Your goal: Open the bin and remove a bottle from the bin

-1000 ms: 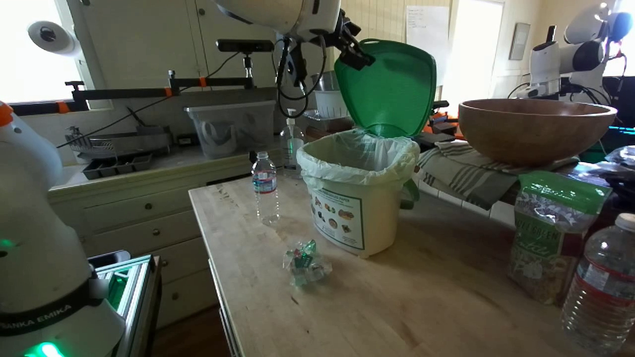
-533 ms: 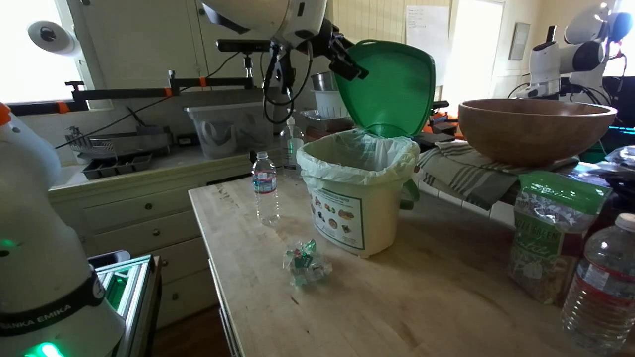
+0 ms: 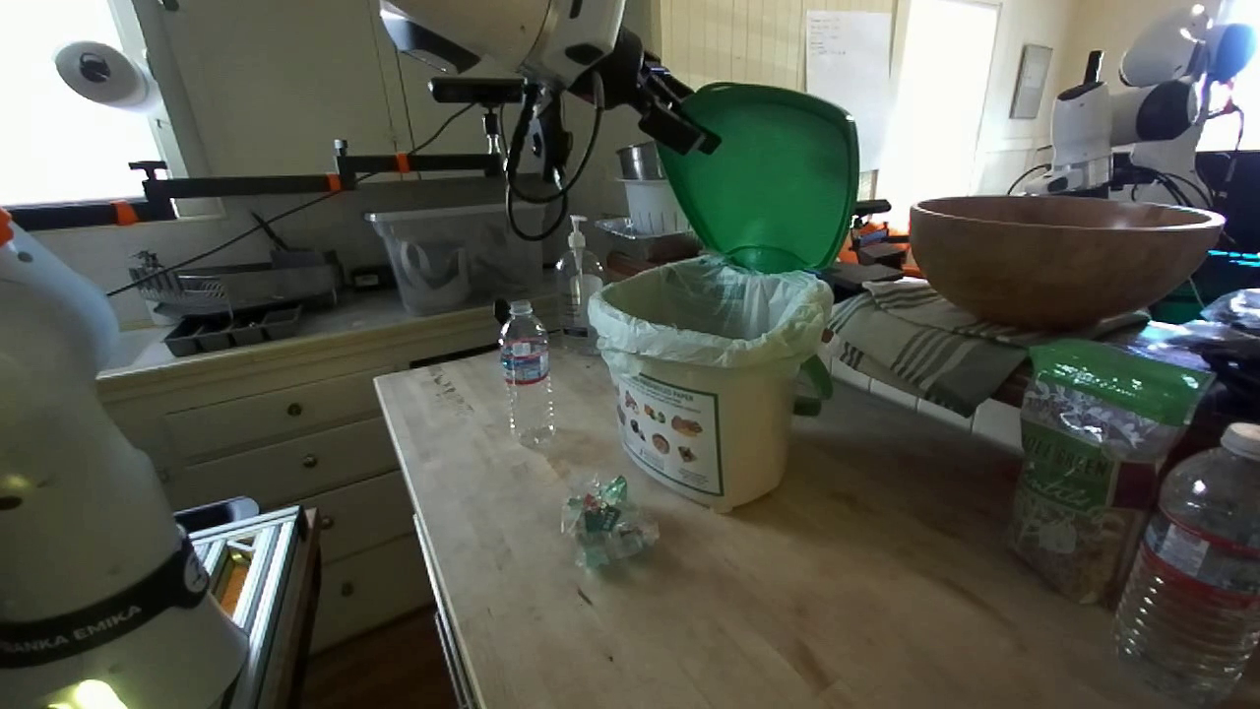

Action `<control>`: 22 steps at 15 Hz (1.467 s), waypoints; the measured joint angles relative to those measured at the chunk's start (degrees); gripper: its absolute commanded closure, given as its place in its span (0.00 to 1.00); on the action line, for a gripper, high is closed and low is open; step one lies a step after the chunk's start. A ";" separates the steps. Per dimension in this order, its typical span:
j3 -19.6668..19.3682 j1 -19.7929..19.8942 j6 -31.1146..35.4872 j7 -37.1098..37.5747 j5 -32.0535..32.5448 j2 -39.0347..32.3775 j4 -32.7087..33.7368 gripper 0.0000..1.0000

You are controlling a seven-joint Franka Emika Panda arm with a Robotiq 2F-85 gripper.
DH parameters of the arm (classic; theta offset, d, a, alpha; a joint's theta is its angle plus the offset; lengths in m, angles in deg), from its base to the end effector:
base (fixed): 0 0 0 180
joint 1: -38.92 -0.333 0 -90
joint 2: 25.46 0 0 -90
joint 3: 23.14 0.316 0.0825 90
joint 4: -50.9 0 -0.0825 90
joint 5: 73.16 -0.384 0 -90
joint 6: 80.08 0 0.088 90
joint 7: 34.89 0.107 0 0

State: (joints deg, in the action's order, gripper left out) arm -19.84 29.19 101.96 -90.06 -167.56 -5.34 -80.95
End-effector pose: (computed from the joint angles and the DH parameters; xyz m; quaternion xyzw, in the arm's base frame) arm 0.4581 0.0149 0.5491 -0.8054 0.1935 -0.5130 0.2251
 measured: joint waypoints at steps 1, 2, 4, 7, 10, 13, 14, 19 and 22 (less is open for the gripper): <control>0.00 0.00 -0.04 -0.22 0.04 0.48 0.07 0.00; -0.01 0.00 -0.16 -0.45 0.04 1.13 0.27 0.00; -0.29 0.00 -1.27 -0.84 -0.11 2.36 1.35 0.00; -1.05 0.01 -4.10 -1.12 -0.69 3.13 3.14 0.00; -1.33 0.01 -5.99 -1.13 -0.71 3.13 3.61 0.00; -1.34 0.00 -6.60 -1.04 -0.63 2.91 3.31 0.00; -1.34 -0.03 -6.65 -1.04 -0.63 2.92 3.09 0.00; -0.85 -0.49 -6.83 -1.07 -0.63 4.14 2.15 0.00; -0.23 -1.09 -6.83 -0.98 -0.12 5.94 0.72 0.00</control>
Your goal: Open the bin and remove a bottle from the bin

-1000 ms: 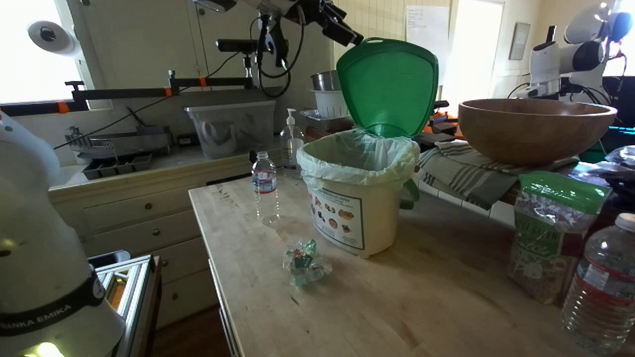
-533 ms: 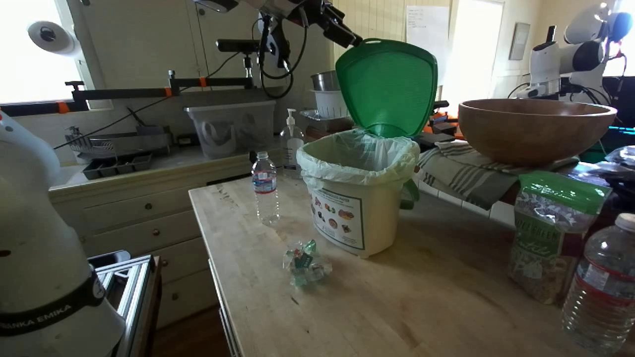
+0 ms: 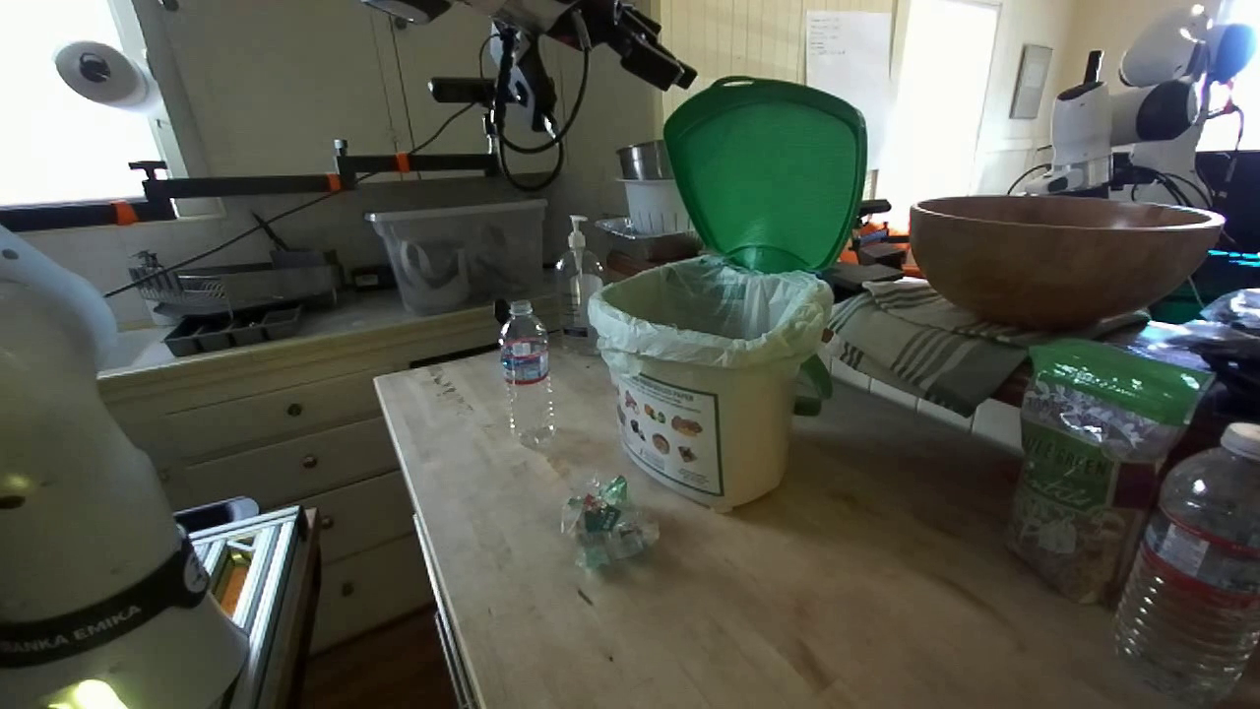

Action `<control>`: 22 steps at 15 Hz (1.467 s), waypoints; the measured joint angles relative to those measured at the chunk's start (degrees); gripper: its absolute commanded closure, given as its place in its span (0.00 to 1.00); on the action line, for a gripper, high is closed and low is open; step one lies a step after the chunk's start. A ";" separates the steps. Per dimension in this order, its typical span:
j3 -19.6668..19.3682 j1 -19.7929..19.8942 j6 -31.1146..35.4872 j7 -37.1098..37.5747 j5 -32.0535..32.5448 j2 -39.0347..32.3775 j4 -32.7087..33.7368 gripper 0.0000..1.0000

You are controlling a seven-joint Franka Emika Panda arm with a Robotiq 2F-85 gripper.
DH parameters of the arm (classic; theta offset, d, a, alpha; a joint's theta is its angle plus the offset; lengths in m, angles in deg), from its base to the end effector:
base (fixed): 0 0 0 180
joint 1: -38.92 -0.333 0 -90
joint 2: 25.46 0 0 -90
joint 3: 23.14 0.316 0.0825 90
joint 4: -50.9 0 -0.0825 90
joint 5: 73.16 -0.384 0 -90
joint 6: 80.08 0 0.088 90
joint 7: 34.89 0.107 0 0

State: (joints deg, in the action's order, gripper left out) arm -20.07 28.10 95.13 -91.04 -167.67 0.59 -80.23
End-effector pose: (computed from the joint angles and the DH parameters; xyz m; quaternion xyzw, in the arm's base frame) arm 0.4410 0.0321 0.5988 -0.7801 0.1381 -0.5377 0.2884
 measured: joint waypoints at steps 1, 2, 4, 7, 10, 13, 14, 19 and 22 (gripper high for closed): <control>0.25 -0.12 0.00 0.31 0.46 0.61 -0.69 0.00; 0.48 -0.18 0.02 0.97 1.28 1.19 -1.52 0.00; 0.92 -0.18 0.19 2.91 3.60 2.13 -3.22 0.00; 1.94 0.73 0.70 9.60 11.06 2.89 -6.46 0.00; 5.56 6.80 0.35 21.79 24.02 2.38 -11.09 0.00; 11.83 19.25 -5.61 34.62 38.11 2.05 -14.50 0.00; 13.70 23.58 -9.08 38.51 42.79 2.29 -14.67 0.00; 15.97 34.79 -28.78 52.61 61.82 6.26 -10.29 0.00; 9.82 29.56 -35.46 59.65 74.39 6.76 -7.45 0.00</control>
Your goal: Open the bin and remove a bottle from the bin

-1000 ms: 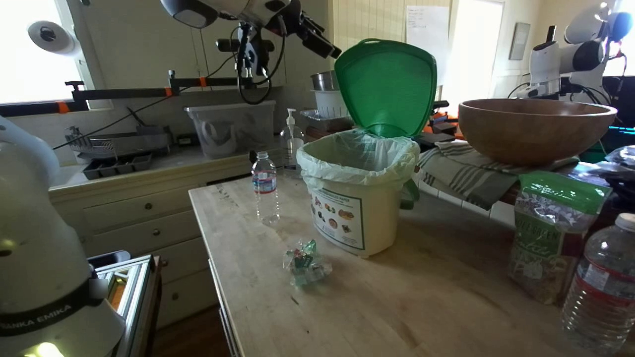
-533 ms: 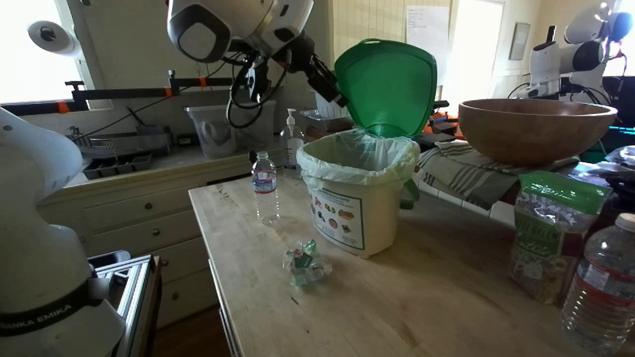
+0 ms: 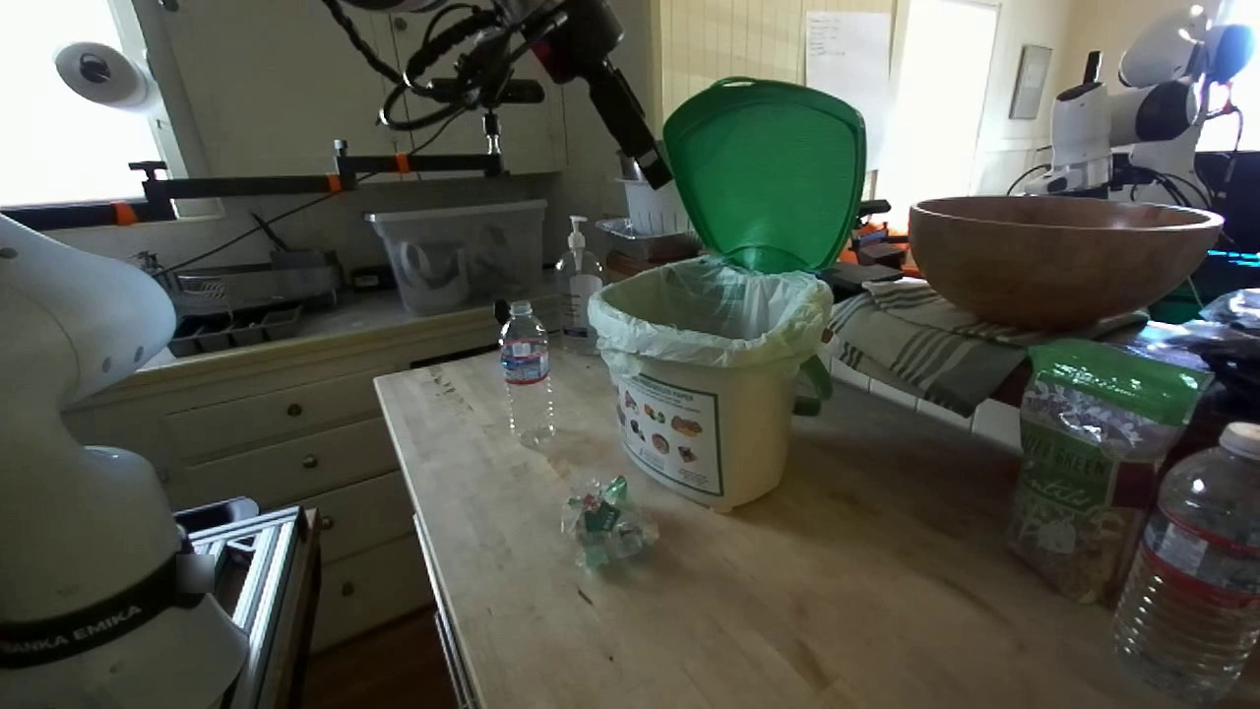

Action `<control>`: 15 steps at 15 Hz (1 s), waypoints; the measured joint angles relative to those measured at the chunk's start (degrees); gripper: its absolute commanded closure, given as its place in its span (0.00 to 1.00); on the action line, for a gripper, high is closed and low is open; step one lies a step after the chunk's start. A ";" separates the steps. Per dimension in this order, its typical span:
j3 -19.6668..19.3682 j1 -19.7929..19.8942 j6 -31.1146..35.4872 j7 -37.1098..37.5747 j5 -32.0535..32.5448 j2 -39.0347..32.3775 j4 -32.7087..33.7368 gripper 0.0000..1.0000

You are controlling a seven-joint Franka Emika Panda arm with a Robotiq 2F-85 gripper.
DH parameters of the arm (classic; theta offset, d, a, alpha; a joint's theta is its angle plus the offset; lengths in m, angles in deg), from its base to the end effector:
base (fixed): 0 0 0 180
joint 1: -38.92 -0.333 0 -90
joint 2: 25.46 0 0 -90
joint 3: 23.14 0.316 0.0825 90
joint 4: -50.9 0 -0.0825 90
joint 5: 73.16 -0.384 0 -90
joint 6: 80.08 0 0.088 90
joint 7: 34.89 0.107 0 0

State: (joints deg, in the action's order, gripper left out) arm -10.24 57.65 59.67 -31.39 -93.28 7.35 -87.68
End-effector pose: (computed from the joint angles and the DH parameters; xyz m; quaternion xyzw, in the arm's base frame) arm 0.4258 -0.0285 0.5721 -0.9381 0.1716 -0.2907 0.0780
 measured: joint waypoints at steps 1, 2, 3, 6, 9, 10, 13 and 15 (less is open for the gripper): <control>-1.37 -1.33 -1.21 0.97 2.09 -0.07 0.57 0.00; -1.93 -1.94 -1.68 1.28 2.92 -0.11 0.78 0.00; -2.11 -2.16 -1.74 1.40 3.28 -0.15 0.78 0.00; -2.13 -2.30 -1.75 1.46 3.39 -0.31 0.78 0.00; -5.51 -6.06 -1.73 1.26 6.13 -1.03 0.73 0.00; -6.98 -7.44 -1.76 0.78 6.90 -1.53 0.73 0.00; -10.76 -10.48 -2.33 -1.70 8.72 -3.41 0.90 0.00; -12.48 -11.60 -3.49 -3.42 9.98 -4.69 1.38 0.00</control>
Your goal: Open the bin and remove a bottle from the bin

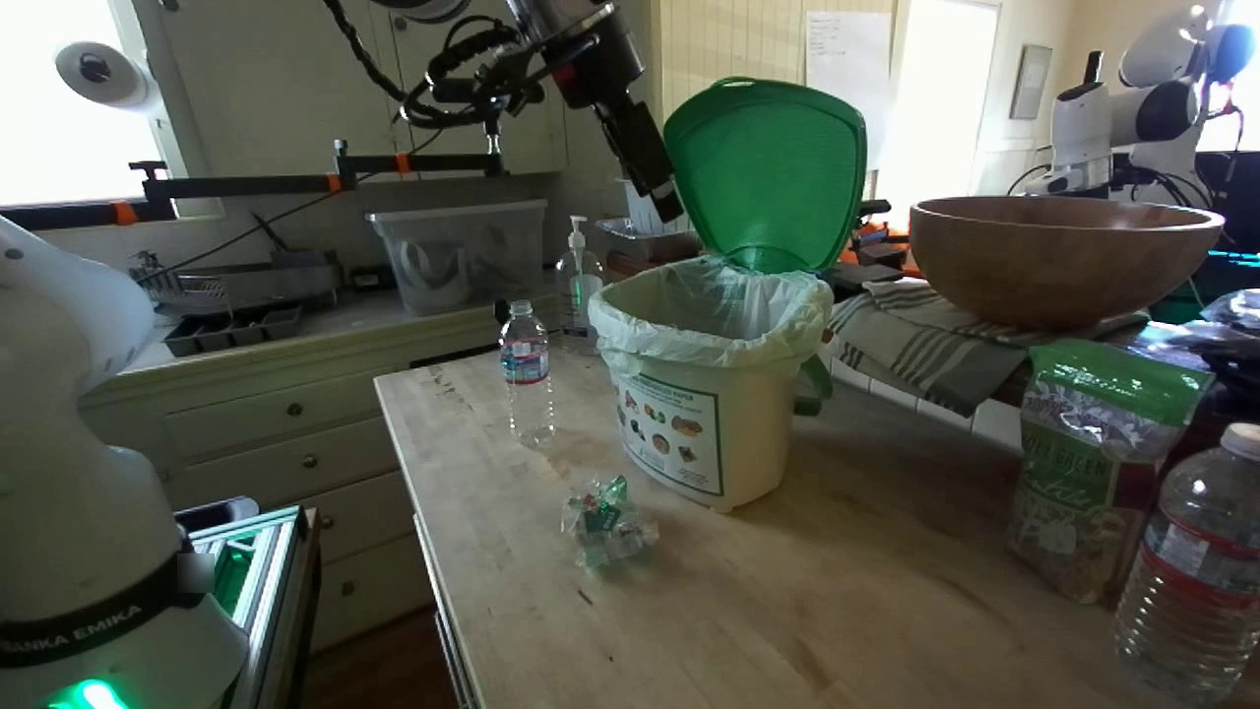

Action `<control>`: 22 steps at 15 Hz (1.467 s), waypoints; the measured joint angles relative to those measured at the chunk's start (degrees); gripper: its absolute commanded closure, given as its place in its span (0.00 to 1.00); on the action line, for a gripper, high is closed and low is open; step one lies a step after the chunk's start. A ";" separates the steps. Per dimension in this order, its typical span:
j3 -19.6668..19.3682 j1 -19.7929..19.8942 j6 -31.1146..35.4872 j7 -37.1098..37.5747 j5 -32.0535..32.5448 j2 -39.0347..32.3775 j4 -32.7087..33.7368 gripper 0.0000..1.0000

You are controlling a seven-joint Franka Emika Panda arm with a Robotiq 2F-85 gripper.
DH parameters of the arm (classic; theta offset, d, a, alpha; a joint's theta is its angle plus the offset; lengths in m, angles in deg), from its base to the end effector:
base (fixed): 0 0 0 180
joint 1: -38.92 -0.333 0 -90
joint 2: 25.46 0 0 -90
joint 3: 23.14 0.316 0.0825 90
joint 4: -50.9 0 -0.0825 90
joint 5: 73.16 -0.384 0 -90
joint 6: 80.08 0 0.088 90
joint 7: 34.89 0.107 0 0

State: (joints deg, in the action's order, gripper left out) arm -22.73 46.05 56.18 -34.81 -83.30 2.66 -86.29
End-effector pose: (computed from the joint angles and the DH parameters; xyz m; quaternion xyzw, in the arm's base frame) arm 0.4382 -0.0494 0.5483 -0.9637 0.1051 -0.2381 0.0590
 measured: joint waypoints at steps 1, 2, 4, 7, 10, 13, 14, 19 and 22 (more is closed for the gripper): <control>-0.60 -0.33 -0.84 -0.68 0.82 -0.59 0.36 0.00; -1.03 -0.50 -1.68 -1.32 1.79 -1.17 0.73 0.00; -1.38 -0.50 -2.96 -1.85 4.25 -2.23 1.25 0.00; -1.52 -0.53 -4.70 -2.81 7.11 -3.90 1.91 0.00; -1.78 -0.93 -5.48 -4.72 8.02 -5.80 2.09 0.00; -2.40 -1.72 -5.49 -6.93 8.09 -7.69 2.25 0.00; -2.61 -1.96 -5.49 -7.72 8.09 -8.21 2.32 0.00; -3.65 -3.10 -5.49 -12.05 8.09 -10.35 2.68 0.00; -3.94 -3.67 -5.49 -14.03 8.09 -11.49 3.24 0.00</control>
State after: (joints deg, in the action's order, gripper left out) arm -26.67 42.38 50.68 -48.85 -75.21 -8.82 -83.06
